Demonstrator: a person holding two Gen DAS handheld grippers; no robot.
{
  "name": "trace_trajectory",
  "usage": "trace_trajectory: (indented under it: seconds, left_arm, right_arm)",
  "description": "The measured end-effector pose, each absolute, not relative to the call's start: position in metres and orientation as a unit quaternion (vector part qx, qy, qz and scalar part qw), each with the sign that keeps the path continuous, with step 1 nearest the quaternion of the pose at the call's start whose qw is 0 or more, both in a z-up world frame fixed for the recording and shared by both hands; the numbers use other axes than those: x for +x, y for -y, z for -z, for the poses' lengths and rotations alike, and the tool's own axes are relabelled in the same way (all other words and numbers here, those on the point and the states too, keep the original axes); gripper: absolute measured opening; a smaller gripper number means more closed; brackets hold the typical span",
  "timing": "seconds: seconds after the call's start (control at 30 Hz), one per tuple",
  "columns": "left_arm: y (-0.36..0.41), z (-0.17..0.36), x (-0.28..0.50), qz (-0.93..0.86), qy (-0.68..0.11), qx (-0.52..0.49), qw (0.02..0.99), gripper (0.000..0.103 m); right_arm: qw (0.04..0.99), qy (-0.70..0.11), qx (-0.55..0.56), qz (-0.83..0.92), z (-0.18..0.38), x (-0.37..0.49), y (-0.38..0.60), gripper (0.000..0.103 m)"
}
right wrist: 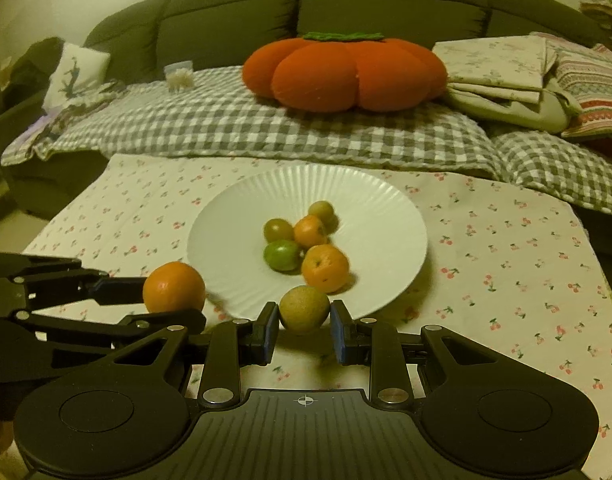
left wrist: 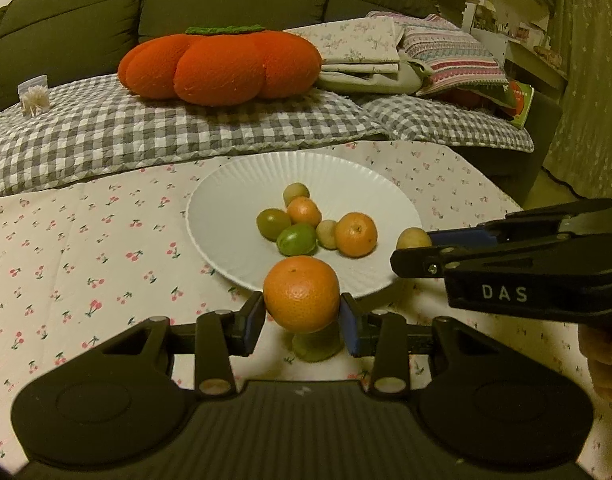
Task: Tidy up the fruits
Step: 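Carry the large orange in the left gripper and the olive-yellow fruit in the right gripper over the plate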
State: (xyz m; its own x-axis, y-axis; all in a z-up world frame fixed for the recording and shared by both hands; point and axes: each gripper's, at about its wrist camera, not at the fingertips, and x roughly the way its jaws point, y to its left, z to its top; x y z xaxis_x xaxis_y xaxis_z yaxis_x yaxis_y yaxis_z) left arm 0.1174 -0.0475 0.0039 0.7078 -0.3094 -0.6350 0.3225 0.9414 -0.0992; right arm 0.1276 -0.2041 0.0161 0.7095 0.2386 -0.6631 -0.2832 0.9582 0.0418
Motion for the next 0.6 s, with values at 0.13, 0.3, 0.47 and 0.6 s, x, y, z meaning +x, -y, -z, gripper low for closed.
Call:
trace_trajectory:
  seconds: [0.13,0.3,0.47,0.6]
  left_arm:
    - [0.054,-0.005,0.124,0.17,-0.341,0.008,0.925,0.038]
    - [0.058,-0.002,0.131,0.166,-0.347,0.002,0.923,0.038]
    - [0.062,-0.001,0.137,0.164,-0.346,-0.002,0.924,0.038]
    - [0.064,0.001,0.14,0.163,-0.348,-0.005,0.923,0.038]
  right_arm:
    - [0.927,-0.353,-0.02,-0.127,-0.016,0.135,0.213,0.025]
    - [0.929,-0.352,-0.009,-0.115,-0.013,0.144,0.222,0.025]
    - [0.93,-0.352,-0.004,-0.108,-0.01,0.15,0.227,0.025]
    - [0.931,-0.351,-0.002,-0.102,-0.008,0.155,0.23,0.025]
